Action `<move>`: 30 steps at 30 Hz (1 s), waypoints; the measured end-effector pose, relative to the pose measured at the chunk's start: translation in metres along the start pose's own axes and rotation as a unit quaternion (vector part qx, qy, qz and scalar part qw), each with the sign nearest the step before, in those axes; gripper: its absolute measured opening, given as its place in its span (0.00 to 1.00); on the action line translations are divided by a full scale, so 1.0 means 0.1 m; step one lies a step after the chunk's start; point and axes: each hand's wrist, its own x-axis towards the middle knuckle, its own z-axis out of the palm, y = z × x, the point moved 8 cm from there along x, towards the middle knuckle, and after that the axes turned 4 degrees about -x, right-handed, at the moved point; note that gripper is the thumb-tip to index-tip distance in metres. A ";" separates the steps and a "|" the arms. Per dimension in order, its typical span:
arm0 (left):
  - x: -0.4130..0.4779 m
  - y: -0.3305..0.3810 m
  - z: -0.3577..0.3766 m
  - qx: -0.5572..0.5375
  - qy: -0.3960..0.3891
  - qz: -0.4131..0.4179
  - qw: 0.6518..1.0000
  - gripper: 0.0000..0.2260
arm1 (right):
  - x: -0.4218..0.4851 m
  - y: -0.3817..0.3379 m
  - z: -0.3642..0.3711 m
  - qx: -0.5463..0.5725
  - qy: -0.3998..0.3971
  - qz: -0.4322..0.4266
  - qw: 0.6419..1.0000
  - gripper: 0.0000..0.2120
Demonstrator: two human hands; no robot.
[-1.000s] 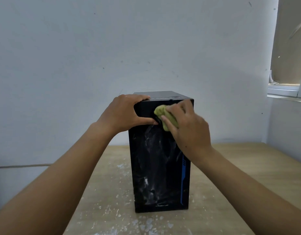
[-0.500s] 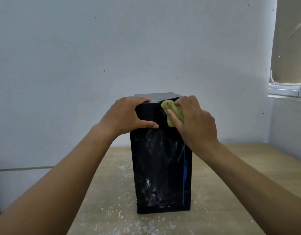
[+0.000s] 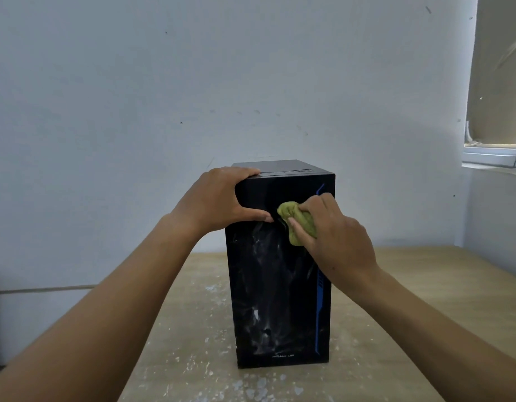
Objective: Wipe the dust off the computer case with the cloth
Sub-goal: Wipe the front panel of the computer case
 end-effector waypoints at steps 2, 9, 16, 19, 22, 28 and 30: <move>0.00 -0.01 0.00 -0.001 0.000 -0.003 1.000 0.45 | 0.13 0.02 -0.06 0.006 0.007 0.008 1.000 0.17; 0.01 -0.01 0.01 -0.001 0.002 0.004 1.000 0.42 | 0.36 -0.08 -0.09 0.002 0.019 0.036 0.999 0.18; 0.00 0.01 -0.01 -0.003 -0.003 0.006 1.000 0.39 | -0.03 -0.05 0.04 -0.006 -0.020 0.009 1.000 0.15; 0.00 -0.01 -0.01 0.001 -0.006 0.000 1.000 0.44 | -0.09 0.06 -0.02 -0.013 -0.018 0.012 1.000 0.15; 0.00 -0.01 0.00 0.002 -0.008 0.001 1.000 0.45 | -0.01 0.15 -0.11 -0.002 -0.012 0.023 1.000 0.14; 0.03 -0.03 0.02 0.017 -0.033 0.004 0.999 0.43 | 0.40 -0.03 -0.17 0.007 0.026 0.025 0.999 0.14; 0.03 -0.01 0.02 -0.002 -0.040 0.016 0.999 0.37 | 0.46 -0.19 -0.12 0.001 0.030 0.009 1.000 0.14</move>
